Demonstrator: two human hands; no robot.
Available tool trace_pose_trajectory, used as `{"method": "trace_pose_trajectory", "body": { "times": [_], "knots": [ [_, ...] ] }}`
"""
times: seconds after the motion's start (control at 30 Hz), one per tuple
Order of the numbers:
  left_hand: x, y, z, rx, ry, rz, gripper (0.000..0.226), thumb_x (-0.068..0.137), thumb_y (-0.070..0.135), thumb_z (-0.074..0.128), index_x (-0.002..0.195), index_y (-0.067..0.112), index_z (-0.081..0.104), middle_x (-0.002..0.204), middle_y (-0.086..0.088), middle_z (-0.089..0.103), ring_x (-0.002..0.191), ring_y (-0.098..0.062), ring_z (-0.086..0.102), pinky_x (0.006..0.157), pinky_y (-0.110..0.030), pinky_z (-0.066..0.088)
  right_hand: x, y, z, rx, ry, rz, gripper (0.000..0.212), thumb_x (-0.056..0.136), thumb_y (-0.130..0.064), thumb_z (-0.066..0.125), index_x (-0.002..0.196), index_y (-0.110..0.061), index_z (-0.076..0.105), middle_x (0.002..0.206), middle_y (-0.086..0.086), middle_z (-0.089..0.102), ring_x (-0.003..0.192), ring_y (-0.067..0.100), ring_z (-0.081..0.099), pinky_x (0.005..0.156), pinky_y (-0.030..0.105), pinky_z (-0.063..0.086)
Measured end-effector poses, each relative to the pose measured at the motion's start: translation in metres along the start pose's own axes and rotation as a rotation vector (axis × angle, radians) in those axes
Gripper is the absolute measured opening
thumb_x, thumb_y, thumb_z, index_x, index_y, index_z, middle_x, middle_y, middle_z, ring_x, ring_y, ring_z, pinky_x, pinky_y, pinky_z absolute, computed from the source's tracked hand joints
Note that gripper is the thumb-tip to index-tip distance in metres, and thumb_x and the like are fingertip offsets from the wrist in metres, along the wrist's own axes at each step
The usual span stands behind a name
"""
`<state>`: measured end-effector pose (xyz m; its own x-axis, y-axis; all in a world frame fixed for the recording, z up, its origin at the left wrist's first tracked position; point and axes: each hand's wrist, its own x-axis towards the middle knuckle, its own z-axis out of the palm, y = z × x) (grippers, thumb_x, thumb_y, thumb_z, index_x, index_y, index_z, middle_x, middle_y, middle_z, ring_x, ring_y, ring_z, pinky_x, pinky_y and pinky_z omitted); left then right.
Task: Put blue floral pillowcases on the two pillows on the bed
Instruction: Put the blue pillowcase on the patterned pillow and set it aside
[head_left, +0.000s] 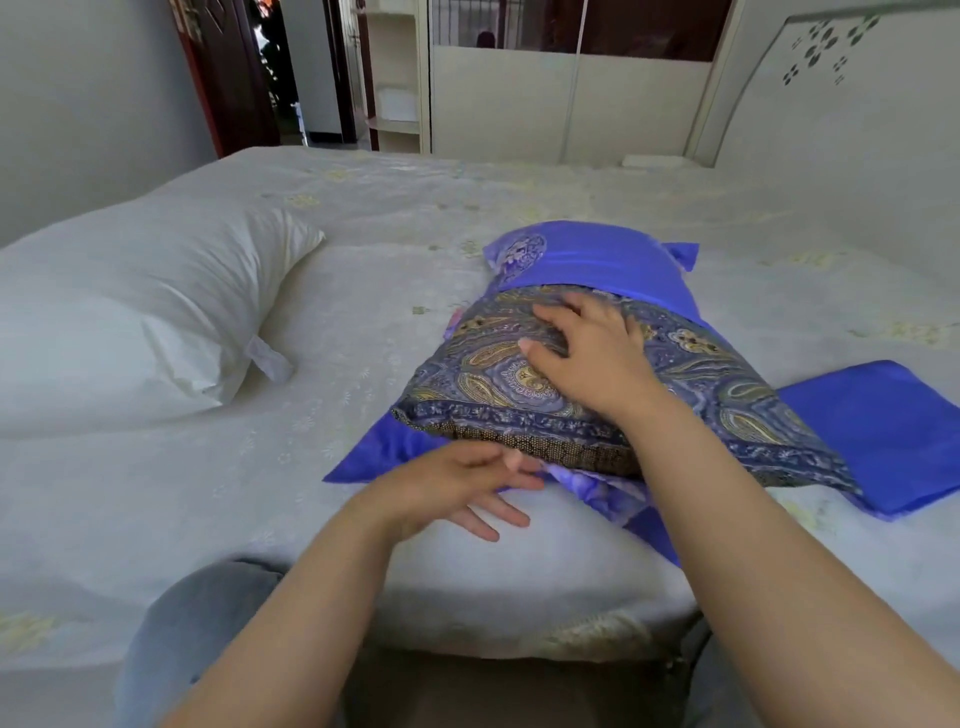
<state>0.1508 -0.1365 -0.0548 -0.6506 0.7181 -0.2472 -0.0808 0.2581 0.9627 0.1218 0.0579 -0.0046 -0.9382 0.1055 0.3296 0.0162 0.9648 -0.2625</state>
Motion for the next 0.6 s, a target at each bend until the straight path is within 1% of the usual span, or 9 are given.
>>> {"method": "trace_pose_trajectory", "body": {
  "times": [0.1,0.17,0.2,0.3,0.37,0.4,0.5,0.53,0.6],
  "knots": [
    [0.004,0.01,-0.029,-0.095,0.532,0.234,0.021,0.098,0.025,0.047,0.094,0.015,0.065,0.081,0.003,0.073,0.067,-0.011,0.068,0.06,-0.028,0.053,-0.012,0.009,0.007,-0.031,-0.227,-0.016,0.074,0.084,-0.072,0.035,0.148,-0.039,0.018,0.159,-0.002,0.01,0.146,0.022,0.006,0.116,0.053,0.001],
    [0.024,0.002,-0.059,0.086,0.968,0.336,0.016,0.095,0.028,0.052,0.099,0.016,0.063,0.092,0.004,0.071,0.082,-0.01,0.064,0.077,-0.031,0.051,-0.021,0.009,0.011,-0.08,-0.251,-0.065,0.085,0.08,-0.079,0.031,0.15,-0.038,0.007,0.16,-0.002,0.001,0.147,0.021,0.0,0.116,0.053,0.001],
    [0.033,-0.005,-0.073,0.258,1.05,0.282,0.025,0.093,0.033,0.055,0.111,0.016,0.06,0.109,-0.001,0.067,0.099,-0.014,0.06,0.09,-0.033,0.047,-0.024,0.009,0.012,-0.105,-0.26,-0.078,0.09,0.077,-0.081,0.031,0.15,-0.037,0.002,0.16,-0.002,-0.002,0.147,0.021,-0.002,0.117,0.053,0.0],
    [0.061,-0.033,-0.098,0.471,0.813,-0.159,0.073,0.09,0.051,0.052,0.144,0.008,0.029,0.145,-0.018,0.038,0.133,-0.034,0.037,0.11,-0.041,0.03,-0.034,0.01,0.018,-0.141,-0.301,-0.089,0.107,0.068,-0.087,0.038,0.149,-0.035,-0.01,0.158,0.0,-0.015,0.146,0.022,-0.012,0.116,0.053,-0.005],
    [0.069,-0.043,-0.095,0.566,0.652,-0.315,0.076,0.091,0.046,0.053,0.146,0.003,0.022,0.147,-0.021,0.034,0.133,-0.037,0.035,0.109,-0.039,0.03,-0.039,0.013,0.024,-0.167,-0.333,-0.092,0.123,0.058,-0.089,0.047,0.147,-0.035,-0.019,0.156,0.0,-0.024,0.144,0.023,-0.02,0.114,0.055,-0.01],
    [0.07,-0.043,-0.092,0.528,0.625,-0.299,0.07,0.09,0.04,0.057,0.142,0.001,0.03,0.142,-0.02,0.041,0.127,-0.035,0.043,0.103,-0.038,0.034,-0.041,0.014,0.029,-0.185,-0.335,-0.097,0.129,0.055,-0.089,0.051,0.145,-0.034,-0.023,0.155,0.0,-0.027,0.142,0.024,-0.024,0.114,0.056,-0.011],
    [0.067,-0.032,-0.078,0.024,0.578,-0.138,0.029,0.084,0.014,0.061,0.106,-0.005,0.061,0.101,-0.021,0.065,0.079,-0.026,0.065,0.074,-0.034,0.052,-0.047,0.019,0.043,-0.186,-0.258,-0.097,0.13,0.055,-0.087,0.053,0.144,-0.034,-0.026,0.154,-0.002,-0.029,0.142,0.023,-0.027,0.114,0.056,-0.011],
    [0.065,-0.029,-0.072,-0.09,0.562,-0.091,0.017,0.085,0.008,0.059,0.097,-0.002,0.065,0.091,-0.021,0.067,0.071,-0.027,0.067,0.07,-0.034,0.054,-0.05,0.021,0.048,-0.177,-0.203,-0.091,0.127,0.058,-0.086,0.052,0.145,-0.034,-0.024,0.155,-0.002,-0.027,0.143,0.023,-0.024,0.114,0.055,-0.011],
    [0.06,-0.025,-0.058,-0.094,0.557,-0.006,0.016,0.085,0.014,0.061,0.097,0.005,0.067,0.089,-0.016,0.071,0.079,-0.03,0.069,0.077,-0.04,0.057,-0.058,0.028,0.057,-0.166,-0.054,-0.062,0.117,0.065,-0.083,0.049,0.147,-0.033,-0.016,0.158,-0.001,-0.016,0.146,0.023,-0.014,0.115,0.054,-0.008]
  ]
}}
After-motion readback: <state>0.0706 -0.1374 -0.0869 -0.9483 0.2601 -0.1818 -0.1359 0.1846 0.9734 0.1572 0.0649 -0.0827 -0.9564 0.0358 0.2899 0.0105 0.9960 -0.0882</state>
